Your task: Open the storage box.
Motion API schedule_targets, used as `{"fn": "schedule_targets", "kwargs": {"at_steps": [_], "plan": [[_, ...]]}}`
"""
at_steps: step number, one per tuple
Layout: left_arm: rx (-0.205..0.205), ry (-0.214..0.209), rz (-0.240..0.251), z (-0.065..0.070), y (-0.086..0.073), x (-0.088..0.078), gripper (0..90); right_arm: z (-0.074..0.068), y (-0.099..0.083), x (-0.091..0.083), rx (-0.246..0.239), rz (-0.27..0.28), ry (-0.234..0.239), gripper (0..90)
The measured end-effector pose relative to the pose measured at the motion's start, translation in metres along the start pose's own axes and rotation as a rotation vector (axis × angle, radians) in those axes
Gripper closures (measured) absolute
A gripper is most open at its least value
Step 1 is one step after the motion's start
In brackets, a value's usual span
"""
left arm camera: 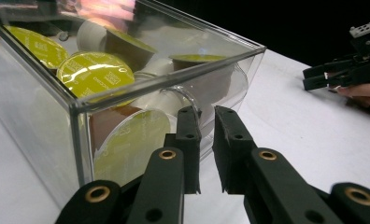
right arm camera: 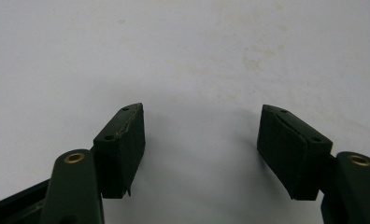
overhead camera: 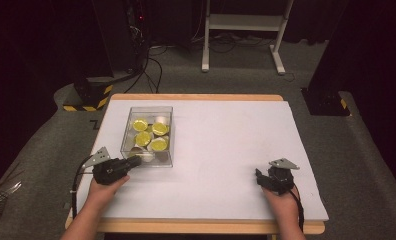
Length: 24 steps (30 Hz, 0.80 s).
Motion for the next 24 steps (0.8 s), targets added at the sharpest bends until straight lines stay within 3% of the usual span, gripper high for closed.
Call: {"fn": "schedule_targets", "kwargs": {"at_steps": [24], "plan": [[0.009,-0.017,-0.019,0.014,-0.005,-0.01,82.8,0.0,0.0,0.0,0.0,-0.001,0.005,32.5]]}}
Point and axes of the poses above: each handheld gripper's, and its own axes: x roughly forward along the jaws, y roughly out of its top, z roughly to its right, the point moved 3 cm from there along x, roughly forward along the jaws, and after that the axes turned 12 degrees about -y, right-handed, at the moved point
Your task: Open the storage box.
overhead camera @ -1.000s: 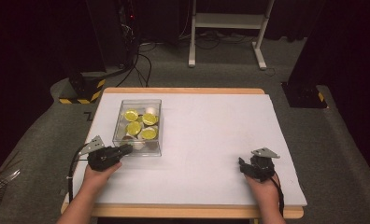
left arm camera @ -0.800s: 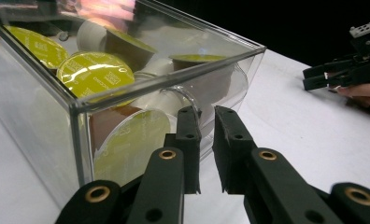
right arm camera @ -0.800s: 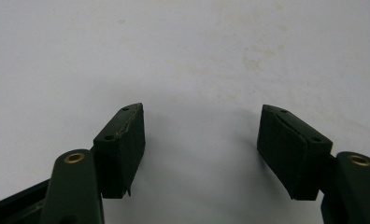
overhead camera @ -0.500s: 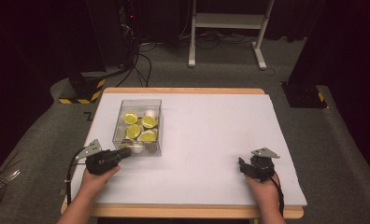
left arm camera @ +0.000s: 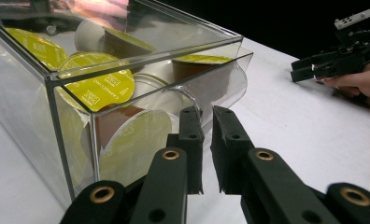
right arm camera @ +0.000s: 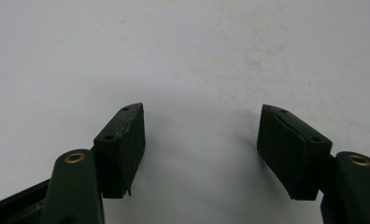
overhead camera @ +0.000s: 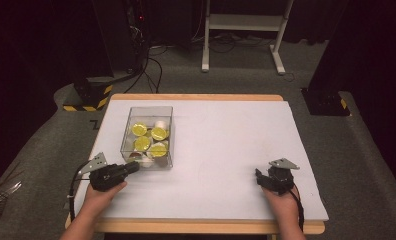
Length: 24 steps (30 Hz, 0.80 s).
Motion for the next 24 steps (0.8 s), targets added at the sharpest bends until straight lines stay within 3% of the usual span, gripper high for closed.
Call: {"fn": "schedule_targets", "kwargs": {"at_steps": [24], "plan": [[-0.001,-0.022,0.006,0.01,-0.006,-0.008,84.2,0.0,0.0,0.0,-0.001,0.0,0.001,32.3]]}}
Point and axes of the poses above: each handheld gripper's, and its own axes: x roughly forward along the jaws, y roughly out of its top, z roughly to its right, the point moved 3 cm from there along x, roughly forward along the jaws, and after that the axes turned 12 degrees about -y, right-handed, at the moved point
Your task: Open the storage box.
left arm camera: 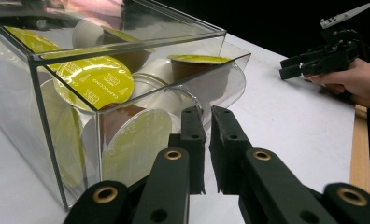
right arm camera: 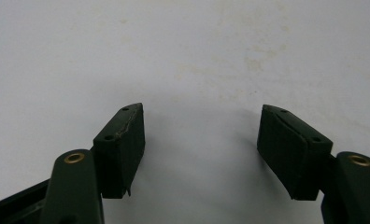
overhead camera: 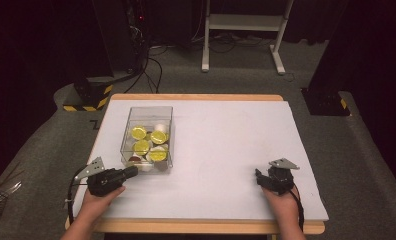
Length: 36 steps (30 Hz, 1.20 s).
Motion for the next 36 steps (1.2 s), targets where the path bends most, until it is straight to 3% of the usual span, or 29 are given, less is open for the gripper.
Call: {"fn": "schedule_targets", "kwargs": {"at_steps": [27,36], "plan": [[-0.015,-0.007,0.009,0.014,-0.007,-0.008,84.9,0.0,0.0,0.0,0.0,0.001,-0.002,32.2],[-0.027,-0.026,0.005,0.01,-0.004,-0.002,71.4,0.0,0.0,0.0,0.0,0.001,-0.002,32.3]]}}
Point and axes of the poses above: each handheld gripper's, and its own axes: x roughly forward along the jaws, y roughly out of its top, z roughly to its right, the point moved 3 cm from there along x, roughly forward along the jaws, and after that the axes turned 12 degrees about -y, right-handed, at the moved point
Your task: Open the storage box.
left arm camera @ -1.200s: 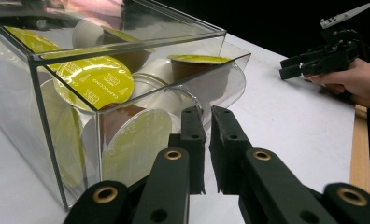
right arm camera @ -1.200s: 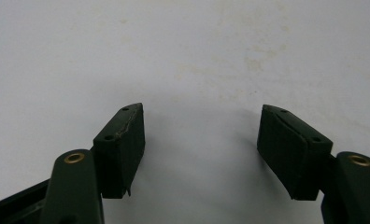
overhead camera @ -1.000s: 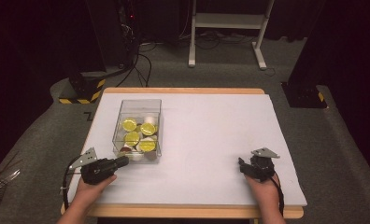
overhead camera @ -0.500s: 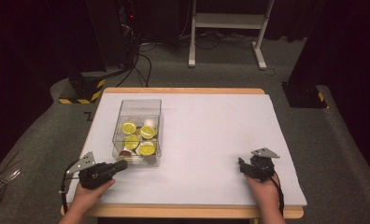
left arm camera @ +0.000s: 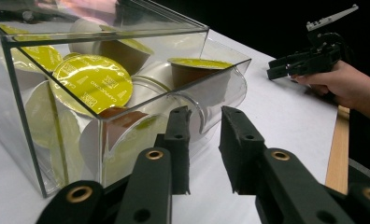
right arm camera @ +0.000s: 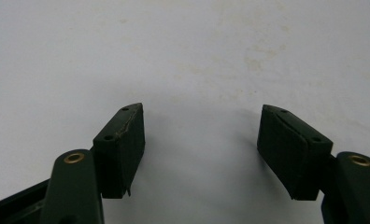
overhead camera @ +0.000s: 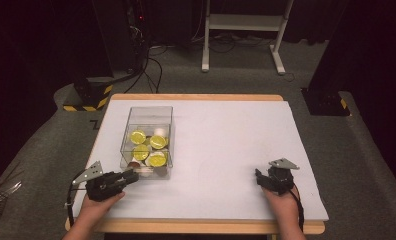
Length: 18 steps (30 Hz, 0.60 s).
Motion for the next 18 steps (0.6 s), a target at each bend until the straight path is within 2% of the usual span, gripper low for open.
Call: {"fn": "schedule_targets", "kwargs": {"at_steps": [8,10,18], "plan": [[-0.002,-0.024,-0.013,-0.0016,-0.0024,0.0069,71.6,0.0001,0.0,0.0,0.001,-0.002,0.002,32.3],[0.008,-0.037,-0.007,-0.0008,-0.0026,0.0087,75.6,0.0001,0.0,0.0,0.002,-0.002,0.002,32.3],[0.017,-0.043,-0.01,-0.0009,-0.0034,0.006,78.4,0.0,0.0,0.0,0.0,0.0,0.0,32.2]]}}
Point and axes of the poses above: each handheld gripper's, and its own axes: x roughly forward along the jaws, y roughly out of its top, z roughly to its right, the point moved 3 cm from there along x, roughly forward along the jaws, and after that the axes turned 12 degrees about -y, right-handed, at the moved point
